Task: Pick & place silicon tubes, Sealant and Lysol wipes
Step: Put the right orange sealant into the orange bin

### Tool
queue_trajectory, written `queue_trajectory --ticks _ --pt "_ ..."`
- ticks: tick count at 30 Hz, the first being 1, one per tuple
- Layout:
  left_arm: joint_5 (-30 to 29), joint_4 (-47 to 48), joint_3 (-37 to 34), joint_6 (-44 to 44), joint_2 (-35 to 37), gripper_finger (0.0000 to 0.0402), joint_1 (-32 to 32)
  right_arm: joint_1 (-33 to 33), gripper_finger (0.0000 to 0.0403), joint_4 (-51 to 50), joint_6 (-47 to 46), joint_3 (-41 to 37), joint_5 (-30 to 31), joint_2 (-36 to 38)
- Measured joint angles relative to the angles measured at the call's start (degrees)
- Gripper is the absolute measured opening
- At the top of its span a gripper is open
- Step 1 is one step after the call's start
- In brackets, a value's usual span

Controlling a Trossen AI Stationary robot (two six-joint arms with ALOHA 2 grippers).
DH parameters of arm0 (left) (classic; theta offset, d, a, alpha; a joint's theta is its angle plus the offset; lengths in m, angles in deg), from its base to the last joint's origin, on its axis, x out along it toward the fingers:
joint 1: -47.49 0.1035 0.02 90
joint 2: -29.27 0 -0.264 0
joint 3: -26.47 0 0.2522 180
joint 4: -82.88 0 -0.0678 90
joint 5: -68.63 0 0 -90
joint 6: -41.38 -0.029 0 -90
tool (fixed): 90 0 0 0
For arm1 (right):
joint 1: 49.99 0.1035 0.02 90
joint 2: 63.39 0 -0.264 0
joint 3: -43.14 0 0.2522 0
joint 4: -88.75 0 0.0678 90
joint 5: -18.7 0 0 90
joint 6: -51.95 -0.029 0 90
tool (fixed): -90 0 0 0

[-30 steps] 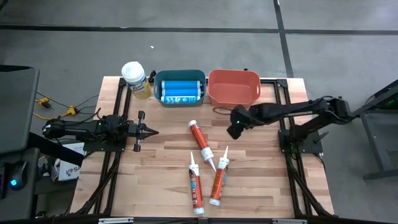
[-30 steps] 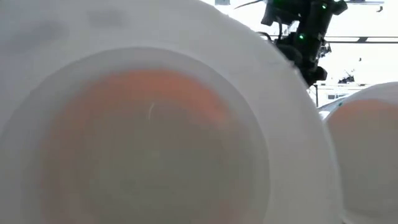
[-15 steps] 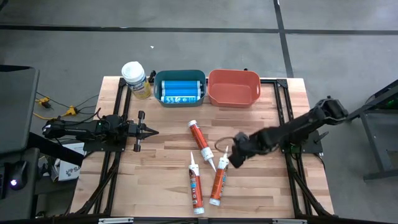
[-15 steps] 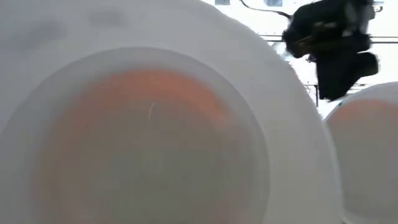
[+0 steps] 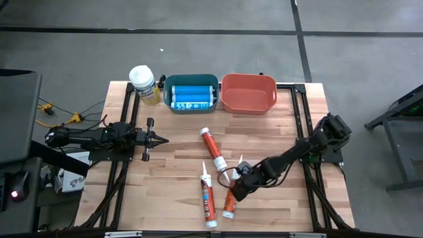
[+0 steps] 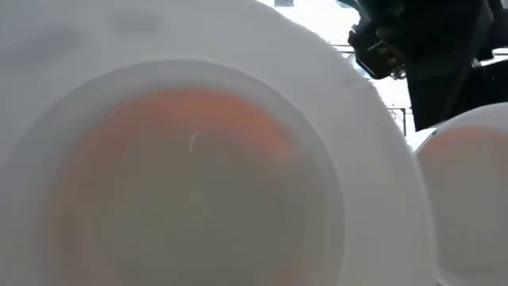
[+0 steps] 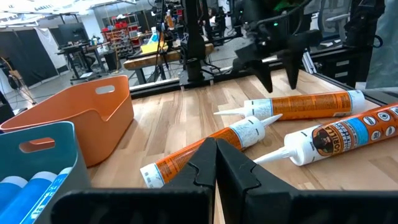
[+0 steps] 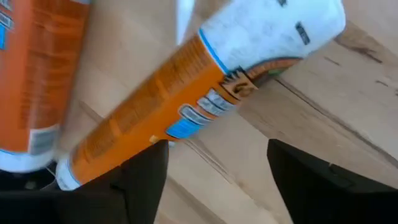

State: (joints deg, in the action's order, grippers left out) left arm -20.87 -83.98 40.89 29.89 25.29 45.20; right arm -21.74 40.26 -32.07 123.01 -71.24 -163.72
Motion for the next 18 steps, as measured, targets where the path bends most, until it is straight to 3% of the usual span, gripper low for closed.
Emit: queue_trajectory --ticks 5,18 --pt "0.0 0.02 0.0 -0.01 0.0 0.0 0.01 -1.65 0.0293 -3.57 -5.29 6.24 -0.23 -3.35" --pt "-0.01 0.02 0.0 0.01 0.01 0.0 0.0 -3.97 0.0295 -20.67 -14.6 22.73 -5.74 -12.28"
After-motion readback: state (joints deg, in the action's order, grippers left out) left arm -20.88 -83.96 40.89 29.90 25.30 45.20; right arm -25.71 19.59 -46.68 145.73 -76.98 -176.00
